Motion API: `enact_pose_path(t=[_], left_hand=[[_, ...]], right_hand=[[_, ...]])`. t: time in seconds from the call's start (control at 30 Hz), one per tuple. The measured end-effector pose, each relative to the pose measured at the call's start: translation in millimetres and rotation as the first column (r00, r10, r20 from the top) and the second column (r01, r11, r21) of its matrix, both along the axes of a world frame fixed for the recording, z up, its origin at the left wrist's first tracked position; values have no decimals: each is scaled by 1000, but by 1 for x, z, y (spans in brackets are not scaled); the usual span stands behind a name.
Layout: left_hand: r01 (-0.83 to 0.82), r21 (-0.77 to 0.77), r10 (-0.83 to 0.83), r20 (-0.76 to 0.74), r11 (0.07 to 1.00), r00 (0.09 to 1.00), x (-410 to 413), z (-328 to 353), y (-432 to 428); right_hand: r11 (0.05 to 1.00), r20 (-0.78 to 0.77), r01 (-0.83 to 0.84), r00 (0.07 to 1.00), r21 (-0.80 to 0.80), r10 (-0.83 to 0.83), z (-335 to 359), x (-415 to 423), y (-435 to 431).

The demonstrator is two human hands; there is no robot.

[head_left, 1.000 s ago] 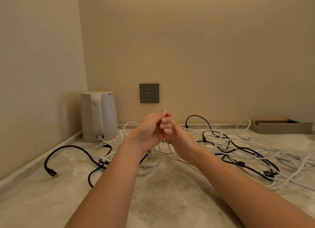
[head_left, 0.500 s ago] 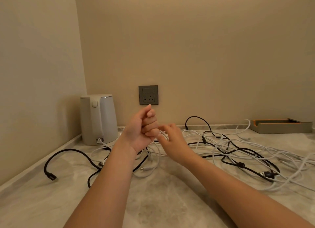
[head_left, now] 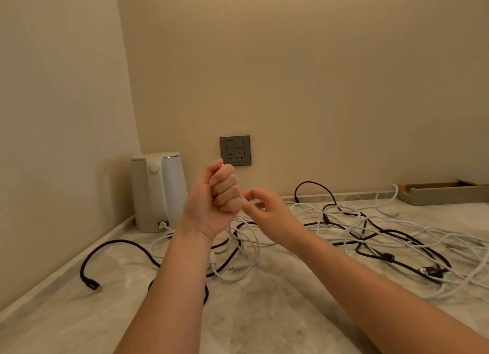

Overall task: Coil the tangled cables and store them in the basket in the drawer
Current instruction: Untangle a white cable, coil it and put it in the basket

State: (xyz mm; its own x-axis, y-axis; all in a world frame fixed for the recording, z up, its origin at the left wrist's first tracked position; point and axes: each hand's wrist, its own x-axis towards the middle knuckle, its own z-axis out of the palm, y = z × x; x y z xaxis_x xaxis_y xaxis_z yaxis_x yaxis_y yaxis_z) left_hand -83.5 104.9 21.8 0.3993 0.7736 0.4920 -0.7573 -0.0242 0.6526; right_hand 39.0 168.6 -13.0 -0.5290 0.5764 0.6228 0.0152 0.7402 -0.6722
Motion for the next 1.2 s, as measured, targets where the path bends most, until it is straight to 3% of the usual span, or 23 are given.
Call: enact_pose_path(t=[0.07, 0.2, 0.37, 0.47, 0.57, 0.67, 0.73, 0.83, 0.9, 1.03, 1.1, 1.2], left_hand=[[-9, -42, 13, 83, 999, 996, -2, 1, 3], [-368, -200, 396, 130, 908, 909, 9, 4, -3], [-400, -257, 452, 190, 880, 872, 13, 3, 1], [-409, -303, 484, 233, 860, 844, 12, 0, 4], [-451, -387, 558, 231, 804, 797, 12, -3, 6], [-498, -453, 627, 194, 739, 755, 11, -5, 7], [-539, -478, 671, 157, 694, 725, 12, -4, 8], [-638, -469, 750, 87, 611, 656, 15, -3, 10], [-728, -419, 809, 26, 543, 588, 16, -2, 10], [-921, -184, 894, -236, 344, 381, 17, -2, 11], [-944, -34, 875, -365, 328, 318, 22, -2, 10], [-897, 181, 799, -547, 402, 248, 28, -3, 8]], right_hand=[[999, -31, 41, 999, -7, -41, 6, 10, 0], [988, 56, 113, 991, 103, -119, 9, 27, 8], [960, 245, 118, 952, 254, -182, 16, 40, 0], [894, 466, 85, 829, 440, -308, 24, 40, -16], [807, 577, 15, 691, 590, -435, 32, 39, -34], [807, 649, -36, 617, 589, -446, 38, 42, -45], [837, 676, -47, 615, 545, -406, 42, 47, -48], [845, 625, -22, 684, 534, -377, 47, 55, -50], [783, 536, 17, 719, 622, -442, 49, 57, -51], [686, 306, 114, 834, 719, -459, 50, 57, -48], [700, 199, 154, 897, 697, -395, 49, 57, -41], [771, 126, 177, 940, 612, -316, 43, 56, -28]])
